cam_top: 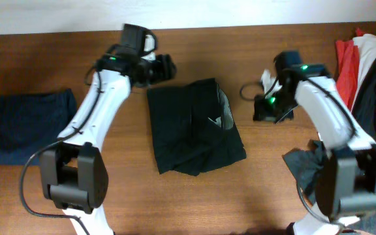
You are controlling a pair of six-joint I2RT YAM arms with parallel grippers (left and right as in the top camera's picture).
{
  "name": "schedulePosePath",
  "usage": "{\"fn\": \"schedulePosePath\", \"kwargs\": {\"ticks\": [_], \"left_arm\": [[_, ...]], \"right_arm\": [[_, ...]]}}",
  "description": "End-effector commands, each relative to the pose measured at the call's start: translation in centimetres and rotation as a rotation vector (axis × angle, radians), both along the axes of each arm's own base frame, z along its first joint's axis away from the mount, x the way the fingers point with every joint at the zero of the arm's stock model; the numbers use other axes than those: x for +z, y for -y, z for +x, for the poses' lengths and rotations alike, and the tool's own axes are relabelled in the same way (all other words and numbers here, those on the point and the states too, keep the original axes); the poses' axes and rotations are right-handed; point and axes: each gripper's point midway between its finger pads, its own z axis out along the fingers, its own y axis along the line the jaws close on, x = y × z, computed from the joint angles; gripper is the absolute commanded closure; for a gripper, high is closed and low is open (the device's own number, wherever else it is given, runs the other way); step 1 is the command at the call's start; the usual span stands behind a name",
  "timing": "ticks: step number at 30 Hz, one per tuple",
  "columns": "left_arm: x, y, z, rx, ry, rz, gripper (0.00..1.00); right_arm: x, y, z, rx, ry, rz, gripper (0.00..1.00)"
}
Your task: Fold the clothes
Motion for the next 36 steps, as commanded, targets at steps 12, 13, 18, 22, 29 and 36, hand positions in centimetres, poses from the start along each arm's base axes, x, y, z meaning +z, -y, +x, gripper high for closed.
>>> {"fn": "schedulePosePath", "kwargs": {"ticks": [12,13,18,22,29,36], "left_arm": [[-15.2,-2.8,-1.1,0.028,-0.323,0.103,0.28],[-15.7,-3.1,-2.1,0.028,-0.369,0.114,0.28],[-16.3,-6.5,-10.8,0.043,-0.720,0.294,0.28],[-15.4,-6.3,-15.9,0.009,-0.926,0.304,0.28],[-12.0,-1.7,-16.1,-0.206,-0.816,0.220,0.28],[-6.3,1.9,-8.6,-0.441,-0.331,0.091,0.01]], "right_arm": [[-1.2,-16.5,-2.5,0.431,-0.008,0.309,0.77],[-3.4,-16.1,-2.9,0.418,-0.077,0.279,0.78],[-8.7,-7.9,-4.1,0.322,-0.271,-0.115,0.78],[-9.2,-3.1,-2.5,0.292,-0.241,-0.319,0.78],[-6.2,-1.1,-0.5,0.222,-0.128,-0.339,0.74],[4.9,0.2,0.1,0.131,0.167,-0.306,0.56]]}}
